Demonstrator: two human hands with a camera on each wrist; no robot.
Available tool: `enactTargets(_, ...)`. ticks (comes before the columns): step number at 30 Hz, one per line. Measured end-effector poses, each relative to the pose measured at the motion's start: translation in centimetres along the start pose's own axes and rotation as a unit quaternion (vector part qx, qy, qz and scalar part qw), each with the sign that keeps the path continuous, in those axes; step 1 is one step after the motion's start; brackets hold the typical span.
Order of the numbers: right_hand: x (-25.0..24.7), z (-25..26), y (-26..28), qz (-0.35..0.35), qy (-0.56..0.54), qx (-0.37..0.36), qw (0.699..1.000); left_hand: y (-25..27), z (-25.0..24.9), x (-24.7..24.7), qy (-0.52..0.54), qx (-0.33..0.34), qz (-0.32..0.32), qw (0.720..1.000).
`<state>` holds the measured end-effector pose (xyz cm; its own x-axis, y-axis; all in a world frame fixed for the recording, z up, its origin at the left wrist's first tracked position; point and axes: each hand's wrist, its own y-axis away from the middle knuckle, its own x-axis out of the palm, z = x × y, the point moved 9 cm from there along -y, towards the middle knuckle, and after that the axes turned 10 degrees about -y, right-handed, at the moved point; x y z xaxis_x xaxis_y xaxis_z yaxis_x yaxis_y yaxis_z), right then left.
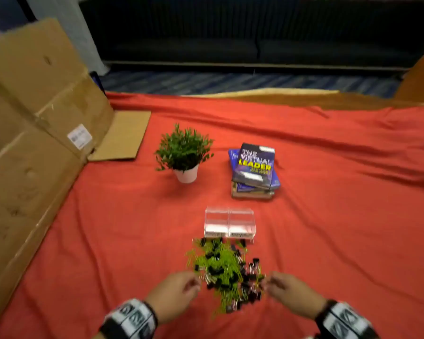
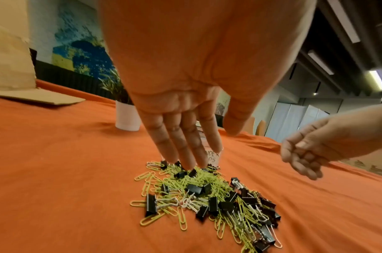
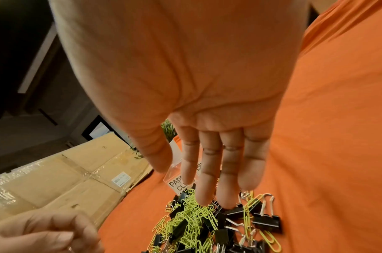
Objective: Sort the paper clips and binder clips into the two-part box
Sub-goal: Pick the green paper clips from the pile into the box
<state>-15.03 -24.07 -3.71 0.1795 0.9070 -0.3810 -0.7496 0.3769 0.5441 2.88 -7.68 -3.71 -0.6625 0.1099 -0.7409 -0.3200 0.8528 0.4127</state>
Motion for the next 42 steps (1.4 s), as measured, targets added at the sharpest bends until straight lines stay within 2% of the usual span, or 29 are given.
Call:
enactTargets(7,1.3,0.3,-7.2,-0.031,0.064,0.031,0.997,-5.7,0.5,2.1,-0.076,-0.026,-0.015,0.997)
enactTargets(12,3.4,3.0,-11.0,-0.058,0.155,-0.017,0.986,-8.4,1.5,2.0,-0.104,-0.033,-0.055,0.992)
enactTargets(15,4.9,3.2,-12.6,-0.060,0.219,-0.039,0.973,-9.2,2.1,2.5,-0.109,-0.035,-0.056,0.992)
enactTargets(19,5.9,2.3,-13.1,-0.057,0.276,-0.050,0.958,-9.7,1.4,3.6,-0.123,0.007,-0.046,0.991)
enactTargets(22,5.5,2.0,-13.0,-0.065,0.242,-0.054,0.966,-10.2,0.4,4.0,-0.139,0.035,-0.052,0.988)
enactTargets(25,4.2,0.8,-12.8,-0.081,0.147,0.005,0.986,-10.9,0.2,4.2,-0.156,0.020,-0.052,0.986)
enactTargets(28,3.0,-0.3,-12.2,-0.093,0.045,0.057,0.993,-11.2,0.6,4.3,-0.174,0.007,-0.043,0.984)
enactTargets(33,2.6,-0.2,-11.5,-0.019,-0.020,0.093,0.995,-11.2,0.8,4.5,-0.209,0.024,-0.041,0.977)
enactTargets(38,2.4,1.3,-11.5,0.036,-0.099,0.100,0.989,-10.9,1.0,4.3,-0.160,0.020,-0.047,0.986)
enactTargets(42,0.8,3.9,-12.8,0.028,-0.095,0.067,0.993,-10.6,2.1,3.8,-0.073,-0.024,-0.043,0.996)
